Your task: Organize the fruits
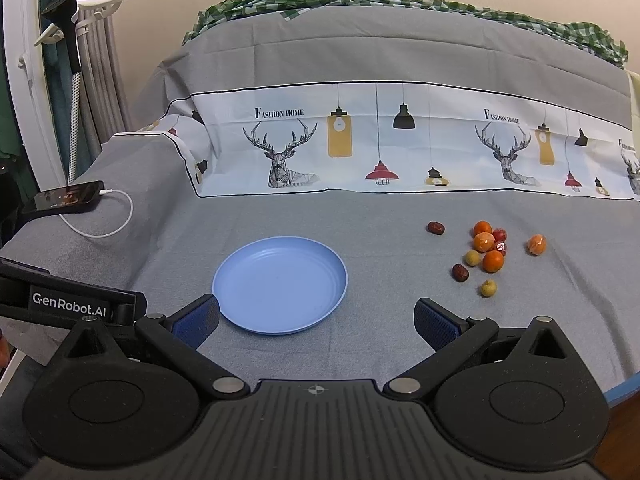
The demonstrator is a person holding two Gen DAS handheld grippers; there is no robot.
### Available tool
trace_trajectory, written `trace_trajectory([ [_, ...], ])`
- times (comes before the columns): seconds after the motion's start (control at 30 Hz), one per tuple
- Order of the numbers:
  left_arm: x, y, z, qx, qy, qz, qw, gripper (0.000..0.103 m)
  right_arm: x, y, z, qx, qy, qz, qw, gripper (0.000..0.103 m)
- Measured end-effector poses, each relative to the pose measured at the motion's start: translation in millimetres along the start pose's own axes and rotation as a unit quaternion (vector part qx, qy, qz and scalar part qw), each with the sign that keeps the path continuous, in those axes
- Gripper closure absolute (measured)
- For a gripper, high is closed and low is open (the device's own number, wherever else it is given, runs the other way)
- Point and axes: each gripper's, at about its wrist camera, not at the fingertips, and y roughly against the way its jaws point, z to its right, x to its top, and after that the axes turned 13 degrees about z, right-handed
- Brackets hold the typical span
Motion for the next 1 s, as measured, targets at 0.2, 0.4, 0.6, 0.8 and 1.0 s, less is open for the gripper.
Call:
trace_trajectory([
  [0.2,-0.9,-2.4,1.3,0.001,-0.005,-0.004,1.0,0.001,-1.7,-1.8,2.3,0.001,-0.006,-0.004,1.0,0.0],
  [0.4,-0.9,-5.5,4.9,0.005,-0.012,-0.01,0.9999,0.001,-3.9,-6.3,7.3,0.007,-0.017,-0.008,1.0,0.0],
  [0.6,0.8,-13.8,16.0,0.0,-0.022,-0.021,0.9995,0.0,-7.0,-14.1,21.4,0.0,-0.036,-0.012,0.999,0.0],
  [0.8,9.4,-33.3,45.3,-0.025,-0.03,-0.035,0.9986,0.0,-3.6,-23.4,75.4,-0.076,-0.07,-0.001,0.995,0.0],
  [1.0,30.8,-73.1,106.4,-0.085,-0.039,-0.059,0.9939,0.0,-1.3,-45.9,157.5,-0.18,-0.104,-0.005,0.978,0.0],
])
